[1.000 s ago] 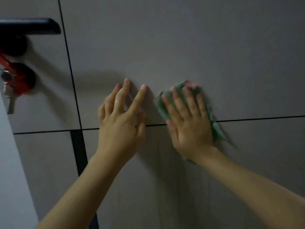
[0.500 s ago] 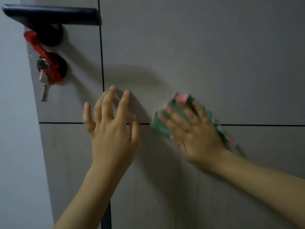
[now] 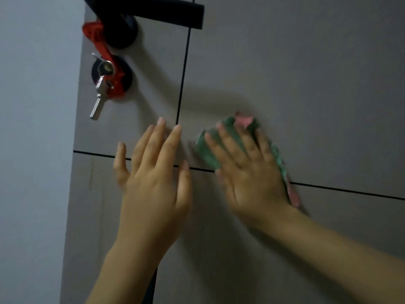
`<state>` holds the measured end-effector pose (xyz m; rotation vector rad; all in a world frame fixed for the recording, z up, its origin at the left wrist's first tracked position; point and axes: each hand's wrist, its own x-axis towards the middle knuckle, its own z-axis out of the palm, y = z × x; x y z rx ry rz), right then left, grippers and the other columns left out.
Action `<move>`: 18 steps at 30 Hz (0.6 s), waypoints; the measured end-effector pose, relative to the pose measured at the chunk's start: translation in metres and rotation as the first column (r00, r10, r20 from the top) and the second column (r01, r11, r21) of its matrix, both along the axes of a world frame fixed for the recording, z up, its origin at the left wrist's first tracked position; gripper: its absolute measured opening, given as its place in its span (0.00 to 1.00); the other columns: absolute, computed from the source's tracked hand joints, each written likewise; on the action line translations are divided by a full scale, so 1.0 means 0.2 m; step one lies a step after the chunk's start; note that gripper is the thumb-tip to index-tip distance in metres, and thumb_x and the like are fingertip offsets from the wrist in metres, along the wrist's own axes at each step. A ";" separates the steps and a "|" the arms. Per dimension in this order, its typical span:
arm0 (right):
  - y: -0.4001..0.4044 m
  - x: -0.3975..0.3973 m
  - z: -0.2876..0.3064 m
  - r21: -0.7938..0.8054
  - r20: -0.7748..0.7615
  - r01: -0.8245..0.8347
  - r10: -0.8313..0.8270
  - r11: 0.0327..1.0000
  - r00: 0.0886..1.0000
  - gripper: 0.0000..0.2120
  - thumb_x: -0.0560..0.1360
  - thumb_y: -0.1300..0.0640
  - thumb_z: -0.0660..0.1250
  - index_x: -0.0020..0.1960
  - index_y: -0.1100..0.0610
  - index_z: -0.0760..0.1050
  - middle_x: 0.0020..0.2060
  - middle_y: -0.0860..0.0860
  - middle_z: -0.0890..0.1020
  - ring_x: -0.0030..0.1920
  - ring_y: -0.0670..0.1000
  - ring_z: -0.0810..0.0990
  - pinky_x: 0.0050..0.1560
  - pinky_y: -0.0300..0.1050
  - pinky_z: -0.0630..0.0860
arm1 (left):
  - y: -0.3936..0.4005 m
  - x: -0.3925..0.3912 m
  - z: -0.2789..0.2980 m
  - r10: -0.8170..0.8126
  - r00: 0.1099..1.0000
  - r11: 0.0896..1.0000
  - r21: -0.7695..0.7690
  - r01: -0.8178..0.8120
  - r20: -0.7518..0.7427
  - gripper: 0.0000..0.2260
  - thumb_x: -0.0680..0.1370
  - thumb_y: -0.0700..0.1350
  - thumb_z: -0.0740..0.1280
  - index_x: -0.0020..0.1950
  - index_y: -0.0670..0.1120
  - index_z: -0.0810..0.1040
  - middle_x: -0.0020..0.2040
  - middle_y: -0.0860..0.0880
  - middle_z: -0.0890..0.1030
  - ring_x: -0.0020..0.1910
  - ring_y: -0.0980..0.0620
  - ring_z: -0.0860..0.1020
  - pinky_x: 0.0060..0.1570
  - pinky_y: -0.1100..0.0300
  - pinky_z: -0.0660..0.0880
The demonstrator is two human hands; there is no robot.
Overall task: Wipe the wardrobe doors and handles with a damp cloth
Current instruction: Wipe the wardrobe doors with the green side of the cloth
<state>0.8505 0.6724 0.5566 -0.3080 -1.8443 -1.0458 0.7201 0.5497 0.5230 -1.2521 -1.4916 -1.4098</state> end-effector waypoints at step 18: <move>-0.12 -0.26 0.05 0.204 0.333 0.003 -0.072 0.979 0.940 0.24 0.82 0.49 0.50 0.76 0.53 0.59 0.75 0.52 0.60 0.76 0.57 0.55 0.75 0.58 0.52 | -0.06 -0.22 -0.51 0.020 0.923 0.992 0.109 -0.067 0.385 0.26 0.77 0.56 0.52 0.75 0.54 0.60 0.78 0.45 0.58 0.74 0.52 0.54 0.69 0.53 0.46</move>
